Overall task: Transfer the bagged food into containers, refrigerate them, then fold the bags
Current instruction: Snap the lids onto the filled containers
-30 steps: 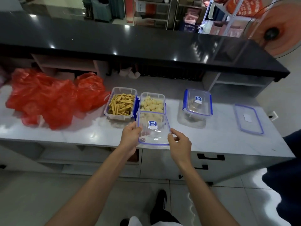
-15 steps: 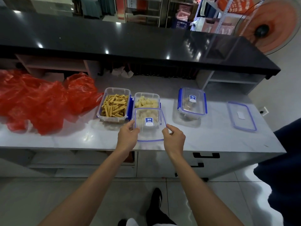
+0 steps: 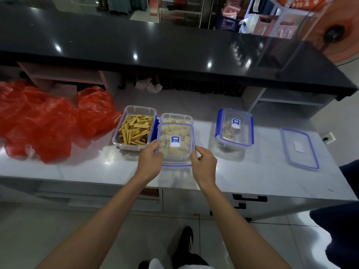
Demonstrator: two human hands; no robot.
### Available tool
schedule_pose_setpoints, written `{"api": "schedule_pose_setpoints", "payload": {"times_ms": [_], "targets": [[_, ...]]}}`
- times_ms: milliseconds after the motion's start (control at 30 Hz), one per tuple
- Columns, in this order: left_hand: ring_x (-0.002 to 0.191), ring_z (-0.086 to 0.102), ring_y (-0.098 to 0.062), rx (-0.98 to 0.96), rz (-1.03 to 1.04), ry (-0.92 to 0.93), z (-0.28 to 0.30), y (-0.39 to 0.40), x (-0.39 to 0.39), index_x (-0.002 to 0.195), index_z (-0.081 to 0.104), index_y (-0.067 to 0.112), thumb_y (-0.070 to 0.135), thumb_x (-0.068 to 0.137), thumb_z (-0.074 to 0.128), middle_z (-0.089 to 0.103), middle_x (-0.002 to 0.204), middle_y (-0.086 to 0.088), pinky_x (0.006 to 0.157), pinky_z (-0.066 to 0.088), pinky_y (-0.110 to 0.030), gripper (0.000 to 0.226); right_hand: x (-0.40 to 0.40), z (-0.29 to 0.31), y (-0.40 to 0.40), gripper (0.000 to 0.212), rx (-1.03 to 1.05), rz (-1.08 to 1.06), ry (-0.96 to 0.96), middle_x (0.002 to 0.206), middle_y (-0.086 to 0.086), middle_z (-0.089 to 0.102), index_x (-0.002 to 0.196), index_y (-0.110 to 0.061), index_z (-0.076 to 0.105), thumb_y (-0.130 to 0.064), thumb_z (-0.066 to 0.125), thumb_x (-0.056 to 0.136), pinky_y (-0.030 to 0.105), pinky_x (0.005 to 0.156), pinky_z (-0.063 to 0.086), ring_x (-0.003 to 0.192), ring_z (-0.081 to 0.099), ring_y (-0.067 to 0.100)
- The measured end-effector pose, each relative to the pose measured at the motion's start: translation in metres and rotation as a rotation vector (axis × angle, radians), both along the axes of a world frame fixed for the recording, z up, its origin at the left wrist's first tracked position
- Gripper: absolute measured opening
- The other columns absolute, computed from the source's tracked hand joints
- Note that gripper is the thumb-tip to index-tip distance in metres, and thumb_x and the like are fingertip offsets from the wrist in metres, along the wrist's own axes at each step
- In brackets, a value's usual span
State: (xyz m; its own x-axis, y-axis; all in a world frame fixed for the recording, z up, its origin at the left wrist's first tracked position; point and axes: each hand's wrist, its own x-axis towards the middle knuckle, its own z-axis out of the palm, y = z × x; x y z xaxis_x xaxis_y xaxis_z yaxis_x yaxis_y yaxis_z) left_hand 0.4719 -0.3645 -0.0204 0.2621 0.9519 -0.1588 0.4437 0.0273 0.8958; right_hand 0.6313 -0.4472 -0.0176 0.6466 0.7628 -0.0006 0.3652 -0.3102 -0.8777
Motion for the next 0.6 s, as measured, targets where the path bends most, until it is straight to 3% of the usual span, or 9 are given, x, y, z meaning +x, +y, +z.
{"api": "schedule_pose_setpoints", "payload": {"times_ms": [100,133,233,267,333,467,600], "targets": [[0.139,0.037,-0.008,0.087,-0.036,0.08,0.003,0.009,0.007,0.149,0.047,0.016,0.007,0.103,0.05,0.045,0.148,0.01,0.098,0.039,-0.007,0.047,0.008,-0.006,0.009,0.034,-0.004,0.023,-0.018,0.121,-0.006,0.062,0.13,-0.014,0.065,-0.026,0.055,0.101,0.007,0.067,0.045,0.079,0.063,0.01],[0.138,0.037,-0.009,0.127,-0.046,0.098,0.003,0.012,0.009,0.148,0.049,0.017,0.007,0.103,0.05,0.047,0.148,0.009,0.096,0.04,-0.008,0.047,0.011,-0.008,0.011,0.034,-0.011,0.027,-0.014,0.121,-0.006,0.062,0.131,-0.014,0.065,-0.027,0.056,0.101,0.009,0.069,0.046,0.08,0.064,0.011],[0.136,0.045,-0.019,0.203,-0.066,0.178,-0.004,0.025,0.015,0.141,0.057,0.018,0.006,0.1,0.052,0.055,0.144,0.002,0.109,0.047,-0.041,0.044,0.017,-0.016,0.022,0.036,-0.046,0.079,-0.013,0.124,-0.006,0.06,0.133,-0.018,0.063,-0.031,0.057,0.1,0.015,0.073,0.052,0.086,0.065,0.011],[0.136,0.046,-0.02,0.211,-0.078,0.206,-0.006,0.029,0.017,0.14,0.058,0.018,0.006,0.099,0.052,0.057,0.143,0.002,0.109,0.047,-0.046,0.043,0.018,-0.019,0.025,0.036,-0.058,0.102,-0.022,0.125,-0.005,0.059,0.133,-0.02,0.063,-0.032,0.057,0.1,0.02,0.077,0.056,0.089,0.065,0.012],[0.139,0.043,-0.021,0.212,-0.078,0.258,-0.007,0.033,0.023,0.142,0.057,0.017,0.007,0.098,0.052,0.053,0.148,0.001,0.113,0.042,-0.048,0.045,0.019,-0.024,0.031,0.035,-0.081,0.135,-0.04,0.124,-0.006,0.058,0.131,-0.022,0.062,-0.033,0.057,0.099,0.027,0.082,0.057,0.092,0.065,0.014],[0.146,0.033,-0.023,0.23,-0.09,0.326,-0.006,0.034,0.035,0.147,0.052,0.012,0.004,0.1,0.051,0.041,0.157,-0.003,0.118,0.031,-0.038,0.047,0.021,-0.031,0.036,0.034,-0.094,0.142,-0.043,0.121,-0.011,0.053,0.131,-0.026,0.059,-0.034,0.058,0.098,0.033,0.083,0.059,0.092,0.065,0.013],[0.147,0.032,-0.021,0.196,-0.042,0.291,-0.008,0.04,0.044,0.143,0.056,0.013,0.002,0.099,0.053,0.039,0.158,-0.003,0.119,0.035,-0.044,0.045,0.032,-0.035,0.04,0.035,-0.099,0.168,-0.056,0.117,-0.013,0.05,0.133,-0.024,0.059,-0.03,0.06,0.098,0.025,0.078,0.054,0.087,0.064,0.011]]}}
